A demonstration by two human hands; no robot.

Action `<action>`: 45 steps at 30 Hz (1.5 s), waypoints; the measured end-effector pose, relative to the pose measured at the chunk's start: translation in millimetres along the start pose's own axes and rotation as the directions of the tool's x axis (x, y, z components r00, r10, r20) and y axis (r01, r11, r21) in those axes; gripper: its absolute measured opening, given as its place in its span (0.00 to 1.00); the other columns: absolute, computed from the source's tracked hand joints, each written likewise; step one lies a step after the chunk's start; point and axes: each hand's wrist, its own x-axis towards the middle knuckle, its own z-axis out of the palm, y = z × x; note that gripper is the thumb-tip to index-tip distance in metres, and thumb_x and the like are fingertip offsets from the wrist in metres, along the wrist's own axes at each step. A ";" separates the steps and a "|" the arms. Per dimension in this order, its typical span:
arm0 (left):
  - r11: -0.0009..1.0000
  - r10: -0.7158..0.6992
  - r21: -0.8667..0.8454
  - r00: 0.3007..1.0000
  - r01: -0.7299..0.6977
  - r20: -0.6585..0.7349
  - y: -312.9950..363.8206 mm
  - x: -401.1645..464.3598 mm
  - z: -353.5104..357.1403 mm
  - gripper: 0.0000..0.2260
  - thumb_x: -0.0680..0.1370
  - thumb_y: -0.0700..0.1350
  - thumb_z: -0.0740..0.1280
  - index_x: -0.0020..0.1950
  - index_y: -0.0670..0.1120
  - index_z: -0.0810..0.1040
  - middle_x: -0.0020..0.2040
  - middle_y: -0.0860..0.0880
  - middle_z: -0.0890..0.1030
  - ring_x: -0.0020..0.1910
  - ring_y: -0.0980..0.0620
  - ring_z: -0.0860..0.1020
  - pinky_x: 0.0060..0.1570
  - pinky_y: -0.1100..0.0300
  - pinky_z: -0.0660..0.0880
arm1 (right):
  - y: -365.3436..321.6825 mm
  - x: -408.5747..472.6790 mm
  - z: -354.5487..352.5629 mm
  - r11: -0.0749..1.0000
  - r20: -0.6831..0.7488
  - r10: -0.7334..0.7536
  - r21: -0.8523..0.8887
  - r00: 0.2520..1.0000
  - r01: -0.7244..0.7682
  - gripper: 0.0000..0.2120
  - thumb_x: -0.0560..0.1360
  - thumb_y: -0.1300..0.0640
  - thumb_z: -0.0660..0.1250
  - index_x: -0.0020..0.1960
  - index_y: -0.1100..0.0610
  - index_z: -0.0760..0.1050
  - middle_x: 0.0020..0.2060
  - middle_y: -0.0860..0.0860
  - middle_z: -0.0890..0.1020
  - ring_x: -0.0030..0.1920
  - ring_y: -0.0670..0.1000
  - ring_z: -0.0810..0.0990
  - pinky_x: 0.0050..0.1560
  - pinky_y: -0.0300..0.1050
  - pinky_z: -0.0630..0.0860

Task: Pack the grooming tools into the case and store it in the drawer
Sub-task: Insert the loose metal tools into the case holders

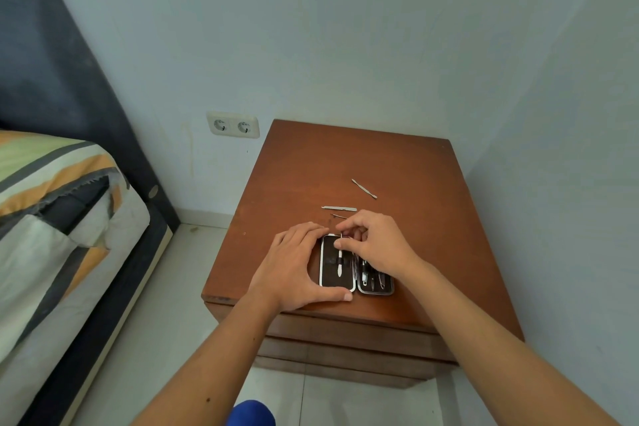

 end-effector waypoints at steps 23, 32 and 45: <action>1.000 0.003 0.003 1.000 -0.003 0.001 1.0 -1.0 -0.7 0.54 0.61 0.83 0.68 0.79 0.54 0.66 0.76 0.59 0.66 0.78 0.59 0.61 0.79 0.55 0.56 | 7.6 -23.9 -13.5 0.993 -0.025 -0.112 -0.039 0.993 0.111 0.19 0.73 0.49 0.79 0.63 0.49 0.84 0.53 0.41 0.81 0.47 0.44 0.79 0.49 0.34 0.75; 1.000 0.001 0.006 1.000 -0.001 0.007 0.4 -0.4 -1.0 0.54 0.61 0.84 0.68 0.80 0.54 0.65 0.77 0.59 0.66 0.78 0.59 0.60 0.80 0.53 0.56 | 12.4 37.2 -14.6 0.982 -0.218 0.047 -0.168 0.975 -0.085 0.05 0.78 0.51 0.73 0.51 0.46 0.87 0.47 0.43 0.83 0.51 0.50 0.79 0.56 0.48 0.76; 1.000 -0.001 0.018 1.000 0.000 0.017 0.2 0.2 -2.0 0.54 0.62 0.84 0.67 0.80 0.54 0.64 0.78 0.59 0.65 0.78 0.59 0.59 0.80 0.52 0.55 | 19.2 41.6 -24.5 0.992 -0.164 0.128 0.017 0.978 -0.127 0.05 0.78 0.54 0.73 0.45 0.47 0.80 0.43 0.47 0.85 0.46 0.48 0.81 0.50 0.43 0.75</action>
